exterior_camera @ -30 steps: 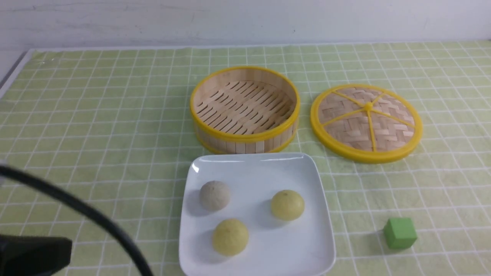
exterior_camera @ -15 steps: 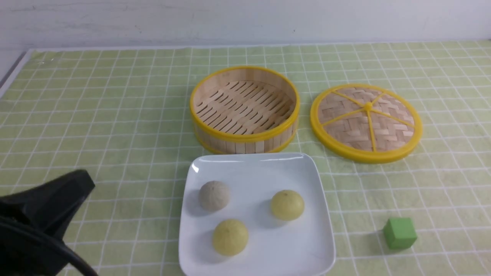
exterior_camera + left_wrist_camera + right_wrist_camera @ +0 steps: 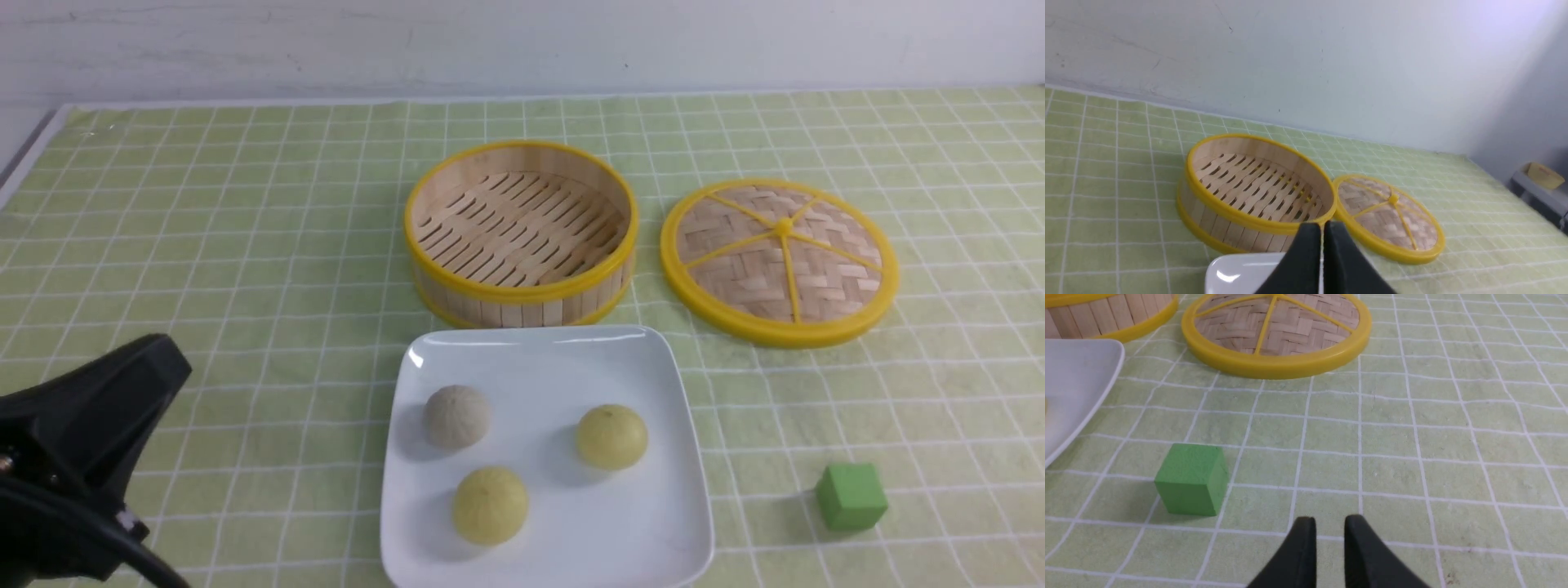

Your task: Put the steamed buns into the plate on the green tablecloth.

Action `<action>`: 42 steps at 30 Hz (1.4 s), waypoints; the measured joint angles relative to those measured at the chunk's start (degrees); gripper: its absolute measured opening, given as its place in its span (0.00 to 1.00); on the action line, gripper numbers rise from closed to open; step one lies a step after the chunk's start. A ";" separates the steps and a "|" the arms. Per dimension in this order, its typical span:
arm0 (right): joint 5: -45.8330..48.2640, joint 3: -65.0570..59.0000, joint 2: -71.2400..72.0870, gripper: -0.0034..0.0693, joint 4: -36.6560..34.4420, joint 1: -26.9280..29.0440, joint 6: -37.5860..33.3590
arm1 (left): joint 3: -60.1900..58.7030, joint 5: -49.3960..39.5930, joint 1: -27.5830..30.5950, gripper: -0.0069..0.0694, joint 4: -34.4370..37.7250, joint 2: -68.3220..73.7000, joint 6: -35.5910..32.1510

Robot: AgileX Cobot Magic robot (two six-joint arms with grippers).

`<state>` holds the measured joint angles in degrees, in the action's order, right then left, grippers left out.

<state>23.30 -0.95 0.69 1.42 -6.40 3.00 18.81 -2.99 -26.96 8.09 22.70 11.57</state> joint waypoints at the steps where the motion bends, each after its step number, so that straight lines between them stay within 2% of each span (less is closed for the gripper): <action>1: 0.00 0.00 0.00 0.23 0.00 0.00 -0.06 | -0.46 -1.35 0.00 0.14 -1.05 0.02 -1.43; 5: 0.00 0.00 0.00 0.24 0.00 0.00 -0.06 | -3.15 -5.09 0.45 0.14 -4.64 -0.36 -3.21; 7: 0.00 0.00 0.00 0.24 0.00 0.00 -0.06 | -6.00 -6.73 3.15 0.15 -6.64 -2.78 -3.12; 11: 0.00 0.00 0.00 0.25 0.00 0.00 -0.06 | -12.39 -8.96 13.45 0.16 -10.12 -10.35 -3.12; 16: 0.00 0.00 0.00 0.26 0.00 0.00 -0.11 | -18.66 -13.72 22.37 0.16 -14.98 -17.88 -3.10; 18: 0.00 0.00 0.00 0.26 0.00 0.00 -0.11 | -19.96 -15.27 23.85 0.16 -15.56 -19.53 -3.05; 26: 0.00 0.00 0.00 0.28 0.00 0.00 -0.11 | -20.32 -18.07 24.10 0.18 -16.72 -23.34 -3.05; 42: 0.06 0.00 0.00 0.31 0.00 0.00 -0.11 | -20.32 -18.20 24.06 0.20 -16.76 -23.34 -2.92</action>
<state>23.35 -0.95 0.69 1.42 -6.40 2.89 -1.51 -21.19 -2.90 -8.68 -0.64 8.65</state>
